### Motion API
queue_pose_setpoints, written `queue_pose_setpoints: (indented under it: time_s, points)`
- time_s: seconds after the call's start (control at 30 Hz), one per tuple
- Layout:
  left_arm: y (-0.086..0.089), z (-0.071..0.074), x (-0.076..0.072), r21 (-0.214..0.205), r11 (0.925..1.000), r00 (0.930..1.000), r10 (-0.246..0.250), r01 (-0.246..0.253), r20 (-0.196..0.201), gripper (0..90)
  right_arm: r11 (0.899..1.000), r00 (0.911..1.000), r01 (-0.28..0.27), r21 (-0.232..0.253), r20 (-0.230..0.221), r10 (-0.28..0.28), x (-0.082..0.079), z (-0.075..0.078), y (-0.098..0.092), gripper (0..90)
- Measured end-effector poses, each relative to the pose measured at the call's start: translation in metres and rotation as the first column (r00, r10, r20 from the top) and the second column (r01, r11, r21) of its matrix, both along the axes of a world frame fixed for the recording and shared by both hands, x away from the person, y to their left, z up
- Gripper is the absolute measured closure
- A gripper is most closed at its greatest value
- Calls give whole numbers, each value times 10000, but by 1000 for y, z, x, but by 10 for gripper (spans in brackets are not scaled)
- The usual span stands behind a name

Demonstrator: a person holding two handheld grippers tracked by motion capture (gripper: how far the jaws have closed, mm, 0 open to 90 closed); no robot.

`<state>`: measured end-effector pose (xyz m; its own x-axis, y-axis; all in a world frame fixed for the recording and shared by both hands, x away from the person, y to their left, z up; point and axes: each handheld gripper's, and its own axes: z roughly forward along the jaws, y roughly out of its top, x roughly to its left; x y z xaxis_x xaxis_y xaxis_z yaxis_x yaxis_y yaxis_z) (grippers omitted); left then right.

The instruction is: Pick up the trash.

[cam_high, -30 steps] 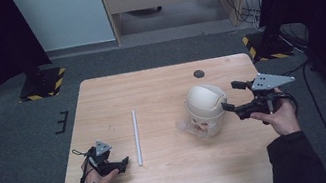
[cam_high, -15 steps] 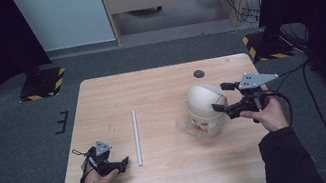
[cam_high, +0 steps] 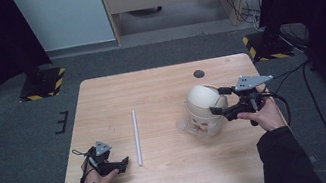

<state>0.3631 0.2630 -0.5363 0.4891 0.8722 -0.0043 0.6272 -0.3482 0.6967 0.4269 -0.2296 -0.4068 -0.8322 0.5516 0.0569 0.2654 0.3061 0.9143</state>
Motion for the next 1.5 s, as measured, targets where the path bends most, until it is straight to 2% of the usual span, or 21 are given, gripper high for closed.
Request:
queue_pose_setpoints:
  time_s: [0.13, 0.3, 0.4, 0.57, 0.8, 1.27, 1.4, 1.5]
  points:
    - [0, 0, 0, -1, 10000, 10000, 2, -2, 0, 0, 9999, 9999, 20, -141, -149, -22, 2, -3, 3, 148]
    - [0, 0, 0, 1, 10000, 10000, -1, 1, 0, 0, 9995, 9995, 302, 93, 83, -303, 2, -6, 7, 153]
    - [0, 0, 0, -1, 10000, 10000, -1, 1, 1, 0, 9991, 9991, 413, -17, 113, -413, 2, -7, 9, 162]
    - [0, 0, 0, -2, 10000, 10000, 1, -1, 1, 0, 9963, 9971, 741, 426, 166, -749, 1, -3, 6, 170]
    - [-1, 0, 0, 0, 10000, 10000, -62, 62, -7, 0, 9935, 9951, 960, 610, 189, -973, 1, 0, 1, 167]
    - [-1, 0, 0, 2, 10000, 10000, -60, 60, 4, 0, 9767, 9829, 1730, 1271, 418, -1796, -1, 7, -6, 188]
    - [-1, 0, 0, -13, 10000, 10000, -28, 28, -6, 1, 9763, 9832, 1700, 1340, 431, -1772, -6, 8, -9, 185]
    - [-1, 5, -1, 34, 10000, 9998, 12, -11, -212, 73, 9733, 9809, 1823, 1395, 428, -1899, -15, 9, -16, 185]
